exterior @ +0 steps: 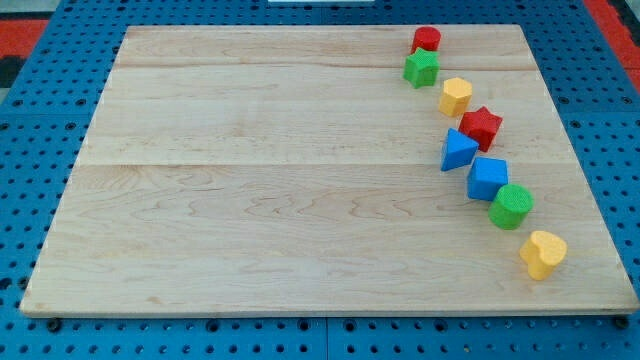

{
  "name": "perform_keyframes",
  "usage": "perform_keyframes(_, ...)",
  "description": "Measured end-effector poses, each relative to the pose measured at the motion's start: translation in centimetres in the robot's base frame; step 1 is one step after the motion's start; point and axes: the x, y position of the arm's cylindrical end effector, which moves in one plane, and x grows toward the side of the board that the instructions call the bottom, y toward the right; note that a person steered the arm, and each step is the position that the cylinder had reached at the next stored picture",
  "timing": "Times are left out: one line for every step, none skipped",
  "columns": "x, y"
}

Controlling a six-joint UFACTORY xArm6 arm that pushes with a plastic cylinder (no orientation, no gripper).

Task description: Move the blue triangle slightly right

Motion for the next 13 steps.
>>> perform_keyframes(0.0, -2.9)
perform_keyframes(0.1, -6.6)
perform_keyframes(0.2, -13.0)
perform_keyframes(0.1, -20.2)
perform_keyframes(-1.4, -27.3)
perform_keyframes(-6.5, -31.9)
perform_keyframes(-12.5, -34.7)
perform_keyframes(-17.9, -35.2)
perform_keyframes(-21.2, -35.1)
perform_keyframes(-22.2, -33.8)
perform_keyframes(-22.2, -32.9)
perform_keyframes(-22.2, -28.5)
perform_keyframes(-22.0, -24.4)
